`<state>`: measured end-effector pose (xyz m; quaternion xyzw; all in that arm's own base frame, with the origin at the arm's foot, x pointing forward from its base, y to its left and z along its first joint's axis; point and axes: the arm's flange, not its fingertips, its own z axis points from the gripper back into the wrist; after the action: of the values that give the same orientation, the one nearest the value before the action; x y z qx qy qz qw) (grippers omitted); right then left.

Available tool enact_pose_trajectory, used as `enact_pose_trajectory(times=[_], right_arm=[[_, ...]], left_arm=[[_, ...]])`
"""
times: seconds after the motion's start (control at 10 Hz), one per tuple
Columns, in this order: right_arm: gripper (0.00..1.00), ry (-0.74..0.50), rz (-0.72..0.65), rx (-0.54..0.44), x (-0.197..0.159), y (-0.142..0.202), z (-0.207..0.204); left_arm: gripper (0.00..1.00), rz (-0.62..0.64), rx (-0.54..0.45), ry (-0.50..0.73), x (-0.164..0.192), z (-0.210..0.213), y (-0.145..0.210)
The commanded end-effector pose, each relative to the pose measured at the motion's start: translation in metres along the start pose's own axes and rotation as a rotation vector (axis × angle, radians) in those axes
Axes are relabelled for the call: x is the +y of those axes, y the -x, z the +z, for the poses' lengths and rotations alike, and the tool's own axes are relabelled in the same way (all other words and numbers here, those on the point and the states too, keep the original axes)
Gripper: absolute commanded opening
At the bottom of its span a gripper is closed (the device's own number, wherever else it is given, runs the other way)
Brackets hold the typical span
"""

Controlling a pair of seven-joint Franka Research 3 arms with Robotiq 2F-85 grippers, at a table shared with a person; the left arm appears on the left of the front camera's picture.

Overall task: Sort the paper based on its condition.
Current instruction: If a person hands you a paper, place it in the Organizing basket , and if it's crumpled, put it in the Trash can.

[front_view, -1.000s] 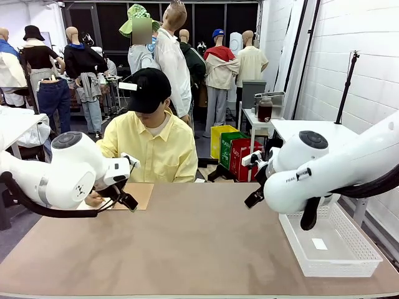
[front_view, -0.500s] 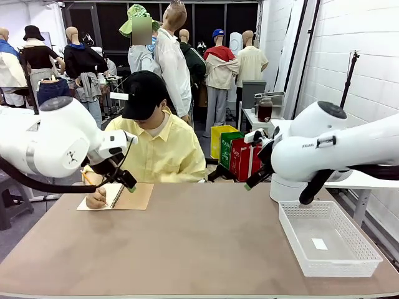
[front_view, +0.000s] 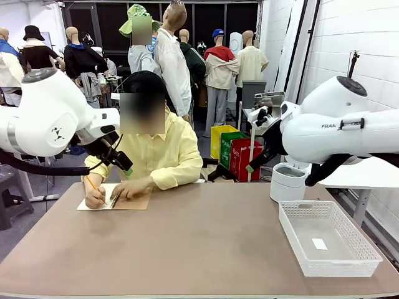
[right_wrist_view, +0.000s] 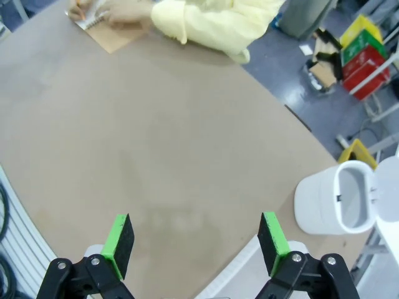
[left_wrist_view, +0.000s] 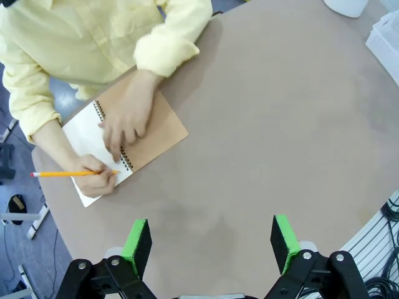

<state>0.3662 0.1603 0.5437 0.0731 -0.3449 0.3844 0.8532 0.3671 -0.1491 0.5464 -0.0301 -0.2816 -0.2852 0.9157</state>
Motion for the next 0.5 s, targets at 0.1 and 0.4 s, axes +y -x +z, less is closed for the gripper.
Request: enact_pose_trajectory(times=[0.1, 0.4], right_arm=[[1.0, -0.065, 0.039, -0.071, -0.001, -0.004, 0.015], [1.0, -0.079, 0.058, -0.136, 0.001, -0.006, 0.026]], left_arm=[[1.0, 0.008, -0.03, 0.015, -0.007, 0.023, -0.004], [1.0, 0.01, -0.026, -0.009, -0.011, 0.03, -0.005]])
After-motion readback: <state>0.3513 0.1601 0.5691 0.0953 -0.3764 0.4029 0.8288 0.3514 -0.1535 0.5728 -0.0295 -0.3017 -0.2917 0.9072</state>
